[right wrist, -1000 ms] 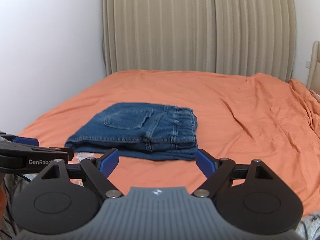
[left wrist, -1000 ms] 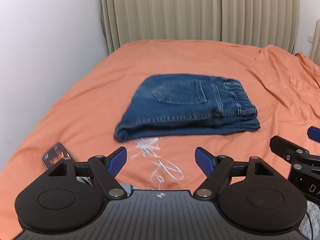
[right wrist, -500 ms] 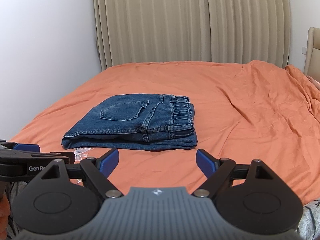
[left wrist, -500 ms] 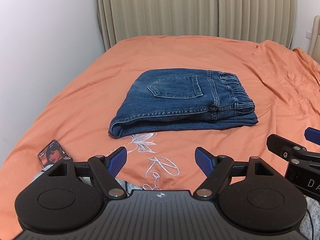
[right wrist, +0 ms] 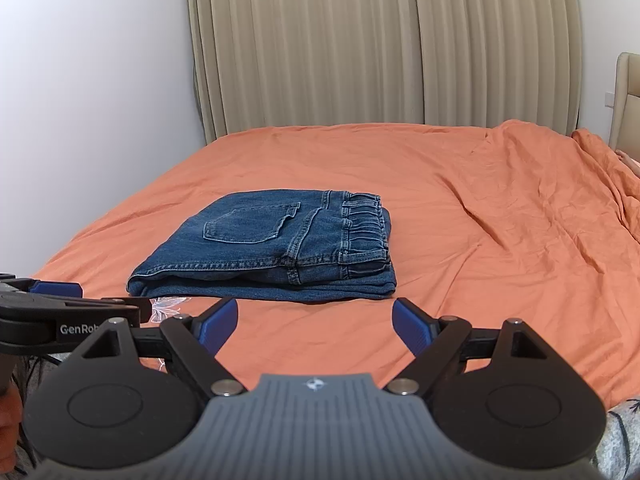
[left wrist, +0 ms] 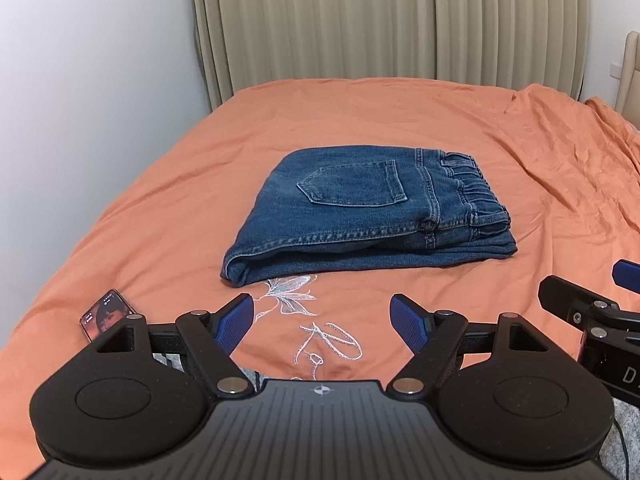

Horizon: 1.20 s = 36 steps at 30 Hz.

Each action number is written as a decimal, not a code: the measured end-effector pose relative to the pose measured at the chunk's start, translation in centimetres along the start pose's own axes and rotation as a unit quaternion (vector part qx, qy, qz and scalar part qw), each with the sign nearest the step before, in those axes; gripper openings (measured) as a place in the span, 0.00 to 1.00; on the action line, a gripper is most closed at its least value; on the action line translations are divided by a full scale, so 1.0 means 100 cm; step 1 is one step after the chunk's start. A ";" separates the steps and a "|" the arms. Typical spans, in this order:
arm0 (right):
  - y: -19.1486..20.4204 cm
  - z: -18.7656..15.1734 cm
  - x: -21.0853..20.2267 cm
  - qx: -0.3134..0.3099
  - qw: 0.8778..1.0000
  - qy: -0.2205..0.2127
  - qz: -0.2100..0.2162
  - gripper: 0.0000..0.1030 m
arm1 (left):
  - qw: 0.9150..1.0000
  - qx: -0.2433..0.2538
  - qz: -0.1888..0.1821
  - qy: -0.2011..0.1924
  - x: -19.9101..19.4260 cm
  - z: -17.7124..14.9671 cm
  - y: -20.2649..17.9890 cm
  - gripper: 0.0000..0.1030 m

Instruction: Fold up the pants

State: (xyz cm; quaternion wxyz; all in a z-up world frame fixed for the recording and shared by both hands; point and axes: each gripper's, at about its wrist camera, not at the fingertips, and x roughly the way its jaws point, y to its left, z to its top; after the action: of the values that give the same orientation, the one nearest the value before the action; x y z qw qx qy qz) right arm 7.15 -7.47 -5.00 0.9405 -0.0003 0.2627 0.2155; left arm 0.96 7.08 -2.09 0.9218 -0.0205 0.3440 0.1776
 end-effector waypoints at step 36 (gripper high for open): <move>0.002 0.000 -0.006 0.003 1.000 -0.005 0.007 0.78 | 1.000 0.014 0.003 -0.018 -0.011 0.005 -0.003 0.88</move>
State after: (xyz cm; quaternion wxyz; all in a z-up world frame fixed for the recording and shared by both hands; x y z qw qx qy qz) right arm 6.66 -7.55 -4.70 0.9403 0.0058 0.2584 0.2214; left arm 0.60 6.57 -1.03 0.9274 -0.0031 0.3300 0.1760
